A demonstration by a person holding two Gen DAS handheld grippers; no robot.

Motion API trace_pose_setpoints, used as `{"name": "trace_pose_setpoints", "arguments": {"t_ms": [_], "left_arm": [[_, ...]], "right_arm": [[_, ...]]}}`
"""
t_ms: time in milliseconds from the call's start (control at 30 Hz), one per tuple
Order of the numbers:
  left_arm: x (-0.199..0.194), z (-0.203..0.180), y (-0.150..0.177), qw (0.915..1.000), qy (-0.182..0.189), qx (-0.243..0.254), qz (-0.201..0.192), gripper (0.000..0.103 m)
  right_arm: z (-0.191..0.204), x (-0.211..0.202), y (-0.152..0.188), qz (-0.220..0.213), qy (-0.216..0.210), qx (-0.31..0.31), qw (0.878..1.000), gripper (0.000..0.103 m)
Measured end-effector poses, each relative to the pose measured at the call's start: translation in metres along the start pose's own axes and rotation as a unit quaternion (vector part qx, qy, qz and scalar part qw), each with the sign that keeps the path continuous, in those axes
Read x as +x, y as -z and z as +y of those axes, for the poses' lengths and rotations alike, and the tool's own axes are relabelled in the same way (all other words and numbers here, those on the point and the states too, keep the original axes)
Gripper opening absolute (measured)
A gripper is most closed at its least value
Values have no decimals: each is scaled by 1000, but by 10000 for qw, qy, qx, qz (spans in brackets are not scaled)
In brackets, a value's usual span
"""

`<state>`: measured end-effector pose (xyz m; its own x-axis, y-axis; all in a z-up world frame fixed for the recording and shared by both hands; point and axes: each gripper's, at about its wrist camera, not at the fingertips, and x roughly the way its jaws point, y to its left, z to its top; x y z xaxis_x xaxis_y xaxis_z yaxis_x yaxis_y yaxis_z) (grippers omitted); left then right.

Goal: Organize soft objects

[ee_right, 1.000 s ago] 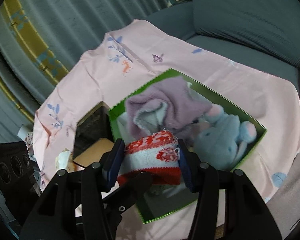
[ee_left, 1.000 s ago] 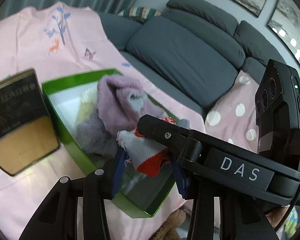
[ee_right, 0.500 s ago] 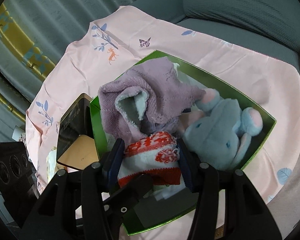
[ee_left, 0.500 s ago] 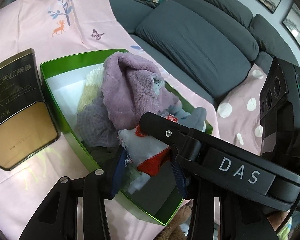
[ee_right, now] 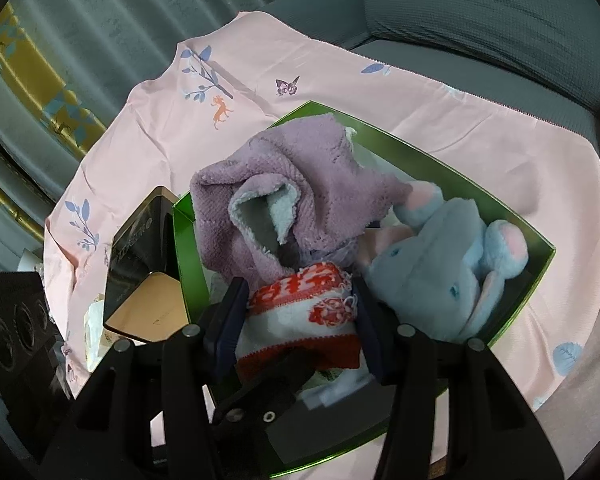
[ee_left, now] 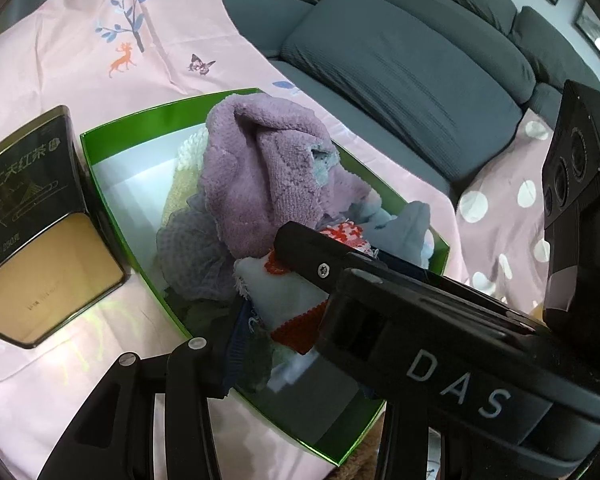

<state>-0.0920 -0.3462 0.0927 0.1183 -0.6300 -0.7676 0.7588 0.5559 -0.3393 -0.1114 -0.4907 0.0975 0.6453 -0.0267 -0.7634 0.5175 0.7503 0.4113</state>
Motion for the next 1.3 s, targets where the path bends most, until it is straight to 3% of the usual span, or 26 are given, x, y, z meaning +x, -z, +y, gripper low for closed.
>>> {"name": "trace_pose_setpoints", "arguments": {"t_ms": [500, 700, 867, 1033, 1133, 1300], "left_arm": [[1, -1, 0, 10000, -35, 24, 9, 47], [-12, -7, 3, 9992, -226, 154, -308, 48], [-23, -8, 3, 9977, -425, 216, -481, 64], [-37, -10, 3, 9965, -458, 272, -643, 69], [-46, -14, 4, 9954, -496, 332, -748, 70], [-66, -20, 7, 9908, -716, 455, -1057, 81]], "right_arm": [[1, -2, 2, -24, 4, 32, 10000, 52], [5, -8, 3, -133, -9, -65, 9999, 59], [7, -19, 3, -339, 63, -125, 9993, 66], [10, -30, 3, -538, 189, -179, 9982, 68], [11, -37, 3, -643, 201, -164, 9976, 75], [14, -52, 4, -894, 173, -198, 9957, 80]]}}
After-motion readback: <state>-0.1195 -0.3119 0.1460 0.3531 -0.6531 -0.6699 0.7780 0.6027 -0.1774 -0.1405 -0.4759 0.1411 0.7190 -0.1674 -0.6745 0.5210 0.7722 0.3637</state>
